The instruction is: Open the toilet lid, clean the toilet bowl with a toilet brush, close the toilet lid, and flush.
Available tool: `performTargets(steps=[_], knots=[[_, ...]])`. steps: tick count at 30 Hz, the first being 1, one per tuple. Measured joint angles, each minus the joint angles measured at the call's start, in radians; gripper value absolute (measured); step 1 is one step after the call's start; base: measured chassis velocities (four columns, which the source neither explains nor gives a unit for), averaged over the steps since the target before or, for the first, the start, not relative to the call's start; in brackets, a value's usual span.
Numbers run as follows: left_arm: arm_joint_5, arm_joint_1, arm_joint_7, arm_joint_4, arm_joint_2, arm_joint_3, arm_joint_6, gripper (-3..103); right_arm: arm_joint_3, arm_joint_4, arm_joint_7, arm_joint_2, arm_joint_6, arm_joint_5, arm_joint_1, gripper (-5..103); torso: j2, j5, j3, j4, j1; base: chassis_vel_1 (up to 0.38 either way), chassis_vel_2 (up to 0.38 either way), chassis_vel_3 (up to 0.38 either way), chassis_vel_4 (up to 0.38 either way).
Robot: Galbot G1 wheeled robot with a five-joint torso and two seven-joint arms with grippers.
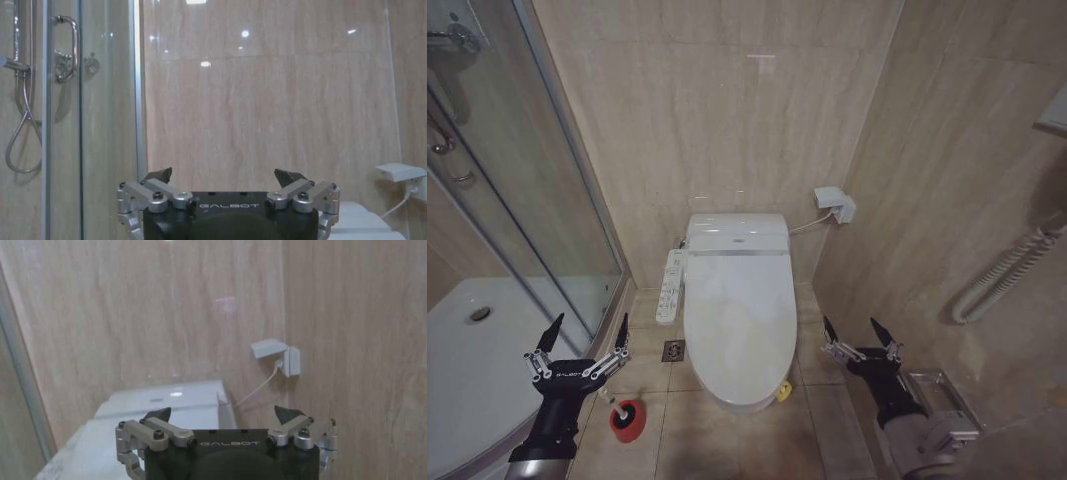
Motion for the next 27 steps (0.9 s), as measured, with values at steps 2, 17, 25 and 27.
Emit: performTargets(steps=[2,17,25,27], knots=[[0.0,0.0,0.0,0.0,0.0,0.0,0.0,100,-0.004,-0.004,-0.002,0.003,0.003,-0.011,-0.004,100,0.0,0.0,0.0,0.0003,0.0,0.0,0.0,0.0,0.0],[0.0,0.0,0.0,0.0,0.0,0.0,0.0,100,-0.048,-0.29,-0.056,-0.013,0.062,-0.149,-0.007,100,0.0,0.0,0.0,0.0001,0.0,0.0,0.0,0.0,0.0],[0.0,0.0,0.0,0.0,0.0,0.0,0.0,100,-0.075,-0.455,-0.079,-0.007,0.131,-0.229,0.021,100,0.0,0.0001,0.0,0.0001,0.0,0.0,0.0,0.0,0.0],[0.0,0.0,0.0,0.0,0.0,0.0,0.0,100,-0.082,-0.479,-0.082,-0.008,0.136,-0.241,0.029,100,0.0,0.0,0.0,0.0,0.0,0.0,0.0,0.0,0.0]])
